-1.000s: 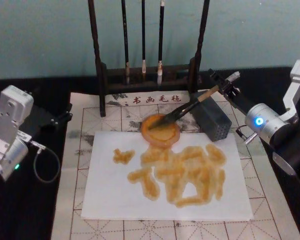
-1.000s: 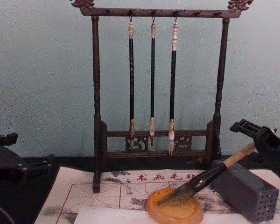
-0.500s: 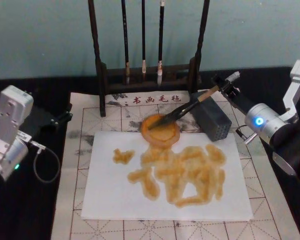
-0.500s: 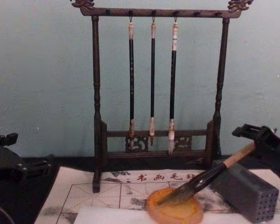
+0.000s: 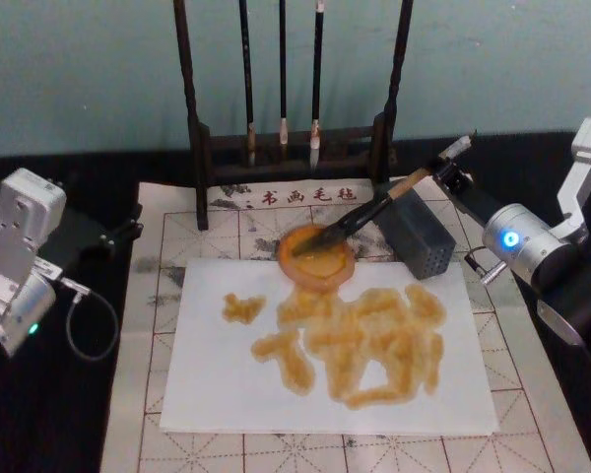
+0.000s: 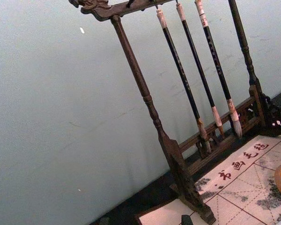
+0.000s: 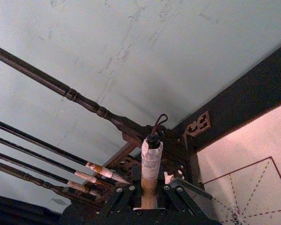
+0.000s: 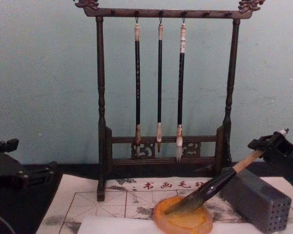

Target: Pick up the brush from the inkstone, write on the paper, then place the brush back to its original position.

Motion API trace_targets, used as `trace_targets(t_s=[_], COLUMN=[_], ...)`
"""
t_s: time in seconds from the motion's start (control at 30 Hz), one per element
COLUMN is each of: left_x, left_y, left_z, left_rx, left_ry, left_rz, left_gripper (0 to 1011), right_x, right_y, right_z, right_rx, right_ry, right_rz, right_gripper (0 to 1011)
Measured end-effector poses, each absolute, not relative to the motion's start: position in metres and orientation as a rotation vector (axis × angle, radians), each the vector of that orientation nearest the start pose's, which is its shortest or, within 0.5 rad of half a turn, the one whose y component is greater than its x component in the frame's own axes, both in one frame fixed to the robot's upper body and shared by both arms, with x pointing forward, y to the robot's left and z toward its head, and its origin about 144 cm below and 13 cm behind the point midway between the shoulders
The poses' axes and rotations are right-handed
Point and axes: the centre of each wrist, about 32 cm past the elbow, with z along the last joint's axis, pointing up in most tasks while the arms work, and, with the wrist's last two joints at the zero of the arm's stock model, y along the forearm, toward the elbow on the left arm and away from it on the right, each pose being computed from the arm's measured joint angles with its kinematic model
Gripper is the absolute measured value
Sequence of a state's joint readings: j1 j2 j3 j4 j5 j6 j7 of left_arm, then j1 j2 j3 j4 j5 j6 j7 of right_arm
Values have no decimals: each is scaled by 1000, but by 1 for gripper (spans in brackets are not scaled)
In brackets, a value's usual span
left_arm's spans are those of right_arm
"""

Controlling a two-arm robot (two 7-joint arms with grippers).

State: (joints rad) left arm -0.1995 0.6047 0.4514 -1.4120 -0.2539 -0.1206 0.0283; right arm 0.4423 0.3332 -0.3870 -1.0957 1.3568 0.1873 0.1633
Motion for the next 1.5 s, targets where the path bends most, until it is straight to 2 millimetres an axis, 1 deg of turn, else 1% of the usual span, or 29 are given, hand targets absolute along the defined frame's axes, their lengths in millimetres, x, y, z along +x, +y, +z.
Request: trace_targets(t_s=[0.73, 1.1, 1.5], left_x=[489, 489, 489], left_y=[310, 310, 310], left_z=[1140, 1140, 1140], left_rx=[304, 304, 305], left_ry=[-285, -285, -285], left_rz=[1248, 1248, 1248], left_gripper=[1001, 1001, 1001], right_x=[567, 568, 571], right_y=[-268, -269, -268], right_z=[1145, 1156, 1162], right_rx=[461, 477, 419], right_ry=[899, 848, 753], right_rz=[-1106, -1079, -1055], right_gripper=[185, 185, 185])
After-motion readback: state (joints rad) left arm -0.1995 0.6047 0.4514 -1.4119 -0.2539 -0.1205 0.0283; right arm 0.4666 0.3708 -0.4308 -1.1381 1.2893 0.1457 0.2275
